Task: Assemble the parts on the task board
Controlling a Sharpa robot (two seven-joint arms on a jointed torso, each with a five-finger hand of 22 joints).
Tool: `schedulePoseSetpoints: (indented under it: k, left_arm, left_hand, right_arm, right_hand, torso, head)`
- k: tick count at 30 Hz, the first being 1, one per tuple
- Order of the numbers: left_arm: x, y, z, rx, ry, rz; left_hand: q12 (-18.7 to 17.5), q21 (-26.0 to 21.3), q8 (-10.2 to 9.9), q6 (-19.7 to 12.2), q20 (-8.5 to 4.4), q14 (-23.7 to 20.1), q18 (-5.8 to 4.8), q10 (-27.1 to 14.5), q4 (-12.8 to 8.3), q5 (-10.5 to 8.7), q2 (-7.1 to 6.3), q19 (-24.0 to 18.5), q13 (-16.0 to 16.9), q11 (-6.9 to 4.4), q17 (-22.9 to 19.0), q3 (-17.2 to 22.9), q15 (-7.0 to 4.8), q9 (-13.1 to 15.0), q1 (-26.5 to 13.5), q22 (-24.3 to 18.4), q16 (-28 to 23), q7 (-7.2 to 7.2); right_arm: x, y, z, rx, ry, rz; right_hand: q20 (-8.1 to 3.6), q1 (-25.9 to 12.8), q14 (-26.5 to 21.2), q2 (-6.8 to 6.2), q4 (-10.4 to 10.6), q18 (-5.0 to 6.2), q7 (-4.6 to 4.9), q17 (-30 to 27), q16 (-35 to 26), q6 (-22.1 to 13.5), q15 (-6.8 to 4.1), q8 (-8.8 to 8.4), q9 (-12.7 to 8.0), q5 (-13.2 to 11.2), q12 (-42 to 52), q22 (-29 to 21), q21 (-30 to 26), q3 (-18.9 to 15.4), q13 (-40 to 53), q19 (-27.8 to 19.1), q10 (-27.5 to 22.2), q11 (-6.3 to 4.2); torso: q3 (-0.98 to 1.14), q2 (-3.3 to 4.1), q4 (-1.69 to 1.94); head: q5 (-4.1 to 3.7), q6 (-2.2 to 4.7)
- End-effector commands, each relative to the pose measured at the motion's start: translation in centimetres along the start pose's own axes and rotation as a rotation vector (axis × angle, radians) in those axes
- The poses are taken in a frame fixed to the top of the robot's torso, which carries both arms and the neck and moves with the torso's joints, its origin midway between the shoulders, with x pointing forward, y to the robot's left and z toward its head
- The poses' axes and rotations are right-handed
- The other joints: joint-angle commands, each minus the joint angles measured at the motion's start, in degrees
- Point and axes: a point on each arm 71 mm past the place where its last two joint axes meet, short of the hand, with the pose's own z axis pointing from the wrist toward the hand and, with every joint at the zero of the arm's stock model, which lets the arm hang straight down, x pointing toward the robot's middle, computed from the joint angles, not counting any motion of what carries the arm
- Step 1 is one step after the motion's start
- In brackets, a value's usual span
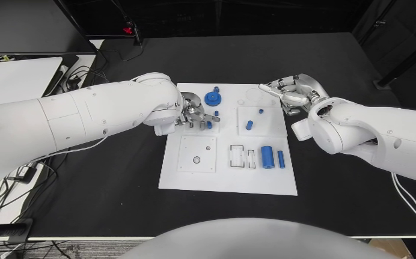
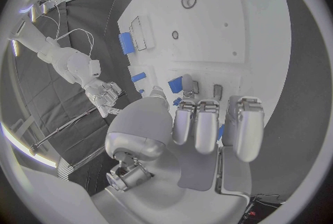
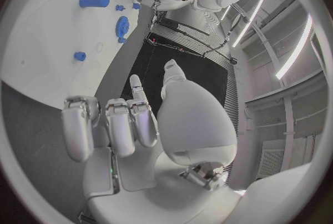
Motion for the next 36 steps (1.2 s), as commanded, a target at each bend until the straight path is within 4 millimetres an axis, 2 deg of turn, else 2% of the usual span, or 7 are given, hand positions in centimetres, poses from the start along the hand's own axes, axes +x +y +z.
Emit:
schedulePoseSetpoints:
  k: [1, 14, 24, 30, 36]
  left_arm:
    - [-0.01, -0.1, 0.05, -0.001, 0.011, 0.014]
    - [-0.07, -0.02, 0.19, -0.01, 0.022, 0.019]
    - [-0.17, 0.3, 0.17, -0.009, 0.032, 0.016]
    - [-0.16, 0.19, 0.23, -0.002, 0.038, 0.014]
    - [-0.1, -0.06, 0.32, 0.007, 0.043, 0.017]
  left_hand:
    - [0.2, 0.18, -0.28, 0.4, -0.45, 5.9, -0.8, 5.98, -0.11, 0.46, 0.22, 5.97, 15.09, -0.49, 15.08, 0.02, -0.46, 0.25, 0.44, 15.08, 0.05, -0.02]
    - [0.2, 0.18, -0.49, 0.82, -0.54, 5.9, -0.8, 5.98, -0.02, 1.06, 0.59, 5.97, 15.09, -0.59, 15.08, -0.01, -0.57, 0.76, 0.97, 15.08, 0.05, -0.14]
    - [0.2, 0.18, -0.56, 1.69, -0.69, 5.9, -0.8, 5.98, -0.12, 1.19, 0.62, 5.97, 15.09, -0.78, 15.08, -0.3, -0.76, 1.5, 1.57, 15.08, 0.05, -0.37]
    - [0.2, 0.18, -0.67, 1.78, -0.73, 5.9, -0.8, 5.98, -0.14, 1.26, 0.59, 5.97, 15.09, -0.83, 15.08, -0.33, -0.82, 1.66, 1.87, 15.08, 0.05, -0.42]
    - [0.2, 0.18, -0.77, 2.42, -0.87, 5.9, -0.8, 5.98, -0.11, 1.19, 0.67, 5.97, 15.09, -1.01, 15.08, -0.39, -0.98, 2.26, 2.69, 15.08, 0.05, -0.63]
  right_arm:
    - [0.17, 0.11, 0.03, -0.004, 0.01, -0.006]
    - [0.27, 0.09, 0.04, -0.001, 0.011, -0.006]
    - [0.24, 0.05, 0.06, 0.0, 0.007, -0.007]
    - [0.3, 0.06, 0.08, -0.001, 0.008, -0.009]
    - [0.29, 0.05, 0.03, 0.001, 0.01, -0.011]
  right_hand:
    - [-0.08, -0.01, 5.95, 0.52, 0.01, 0.97, -0.03, 15.09, 0.14, -0.35, -0.3, 0.32, -0.03, 0.39, 0.15, 13.08, -0.25, -0.46, 15.08, 1.91, 6.07, -0.14]
    - [-0.07, -0.01, 5.95, 0.56, 0.01, 0.97, -0.03, 15.09, 0.14, -0.36, -0.3, 0.39, -0.02, 0.51, 0.15, 13.07, -0.27, -0.49, 15.08, 1.89, 6.07, -0.14]
    - [-0.07, 0.01, 5.95, 0.62, 0.0, 1.01, -0.03, 15.09, 0.14, -0.39, -0.3, 0.48, 0.0, 0.65, 0.15, 13.02, -0.38, -0.52, 15.08, 1.78, 6.07, -0.14]
    - [-0.07, 0.03, 5.95, 0.69, 0.0, 1.02, -0.04, 15.09, 0.14, -0.41, -0.3, 0.56, 0.01, 0.78, 0.15, 13.01, -0.4, -0.54, 15.08, 1.76, 6.07, -0.14]
    - [-0.07, 0.04, 5.95, 0.72, -0.01, 1.08, -0.04, 15.09, 0.14, -0.42, -0.3, 0.61, 0.02, 0.85, 0.15, 12.92, -0.59, -0.56, 15.08, 1.58, 6.07, -0.15]
  torso:
    - [-0.02, 0.02, -0.03]
    - [-0.05, -0.02, -0.05]
    - [0.02, 0.03, 0.01]
    - [-0.08, 0.03, -0.05]
    - [0.01, 0.1, -0.07]
  head:
    - [0.04, -0.07]
    - [-0.05, -0.4]
    - [-0.14, -0.45]
    - [-0.3, -0.62]
    - [-0.32, -0.74]
